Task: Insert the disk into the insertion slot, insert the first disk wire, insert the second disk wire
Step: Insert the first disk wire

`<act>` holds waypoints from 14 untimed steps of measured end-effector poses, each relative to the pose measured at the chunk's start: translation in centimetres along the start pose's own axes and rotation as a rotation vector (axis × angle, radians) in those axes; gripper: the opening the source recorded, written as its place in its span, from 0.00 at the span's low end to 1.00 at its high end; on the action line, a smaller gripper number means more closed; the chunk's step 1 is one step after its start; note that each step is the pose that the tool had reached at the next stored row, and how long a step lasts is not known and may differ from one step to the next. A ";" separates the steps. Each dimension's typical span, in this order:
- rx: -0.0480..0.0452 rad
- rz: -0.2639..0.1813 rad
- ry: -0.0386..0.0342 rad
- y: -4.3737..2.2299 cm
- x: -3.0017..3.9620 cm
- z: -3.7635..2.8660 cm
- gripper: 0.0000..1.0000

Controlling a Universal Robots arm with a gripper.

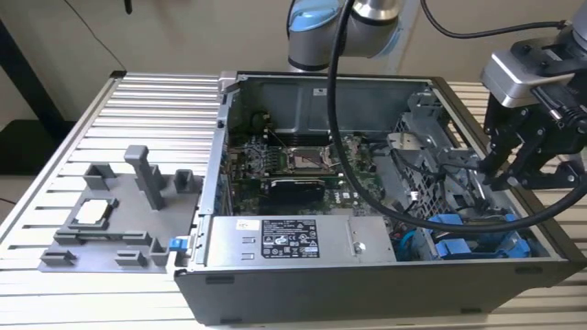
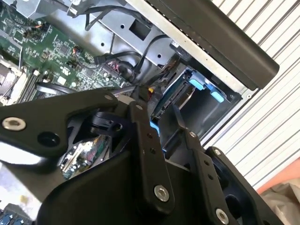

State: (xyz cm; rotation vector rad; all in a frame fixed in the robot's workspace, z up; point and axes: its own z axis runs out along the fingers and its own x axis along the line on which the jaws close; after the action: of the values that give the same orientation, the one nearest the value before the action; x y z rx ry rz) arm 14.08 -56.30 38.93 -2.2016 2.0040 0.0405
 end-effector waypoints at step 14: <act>-0.0102 -0.001 0.0216 -0.23 0.04 0.12 0.19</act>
State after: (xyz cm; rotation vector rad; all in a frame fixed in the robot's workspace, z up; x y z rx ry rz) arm 14.33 -56.31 38.84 -2.2184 2.0185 0.0270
